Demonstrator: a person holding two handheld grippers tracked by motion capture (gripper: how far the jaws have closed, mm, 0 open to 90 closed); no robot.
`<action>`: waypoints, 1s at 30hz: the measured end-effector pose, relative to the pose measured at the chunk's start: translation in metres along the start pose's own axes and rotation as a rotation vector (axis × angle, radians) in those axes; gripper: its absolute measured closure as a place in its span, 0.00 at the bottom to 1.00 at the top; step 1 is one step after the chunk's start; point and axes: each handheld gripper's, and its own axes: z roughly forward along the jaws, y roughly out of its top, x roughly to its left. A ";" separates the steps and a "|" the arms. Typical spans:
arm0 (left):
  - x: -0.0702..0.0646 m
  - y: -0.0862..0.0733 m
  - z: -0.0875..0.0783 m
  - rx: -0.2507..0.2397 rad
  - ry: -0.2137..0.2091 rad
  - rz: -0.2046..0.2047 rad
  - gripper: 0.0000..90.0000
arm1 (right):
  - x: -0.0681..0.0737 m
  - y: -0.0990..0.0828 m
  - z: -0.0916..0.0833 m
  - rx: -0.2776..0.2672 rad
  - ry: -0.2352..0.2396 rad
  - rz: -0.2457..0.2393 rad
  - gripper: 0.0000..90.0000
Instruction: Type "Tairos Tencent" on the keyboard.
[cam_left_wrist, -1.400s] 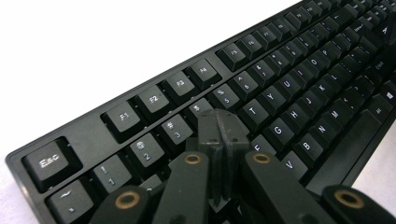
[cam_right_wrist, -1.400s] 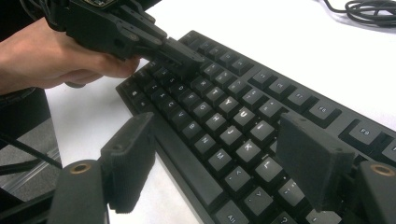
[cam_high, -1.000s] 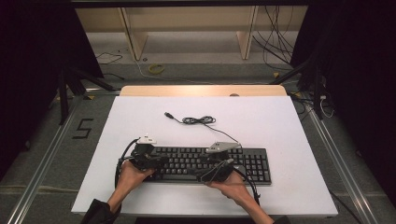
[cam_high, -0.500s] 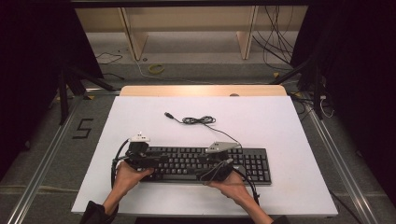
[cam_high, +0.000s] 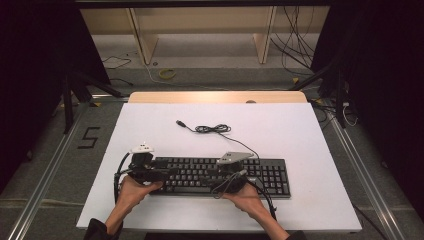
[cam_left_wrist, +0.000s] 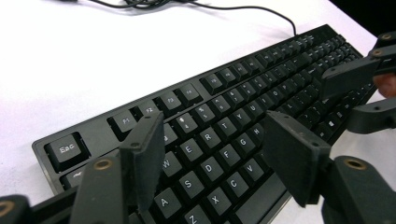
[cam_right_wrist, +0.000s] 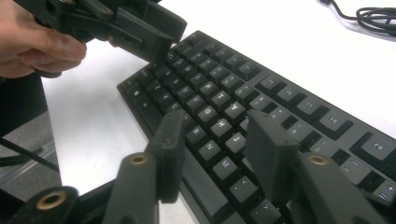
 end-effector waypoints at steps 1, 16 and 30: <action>0.000 0.000 0.000 0.001 -0.001 0.004 0.41 | 0.000 0.000 0.001 0.002 -0.001 -0.001 0.69; -0.004 -0.005 -0.007 -0.022 -0.018 0.011 0.37 | 0.003 0.005 0.012 0.022 0.019 -0.024 0.89; -0.006 -0.008 -0.011 -0.030 -0.040 0.017 0.35 | 0.004 0.006 0.021 0.047 0.013 -0.028 0.98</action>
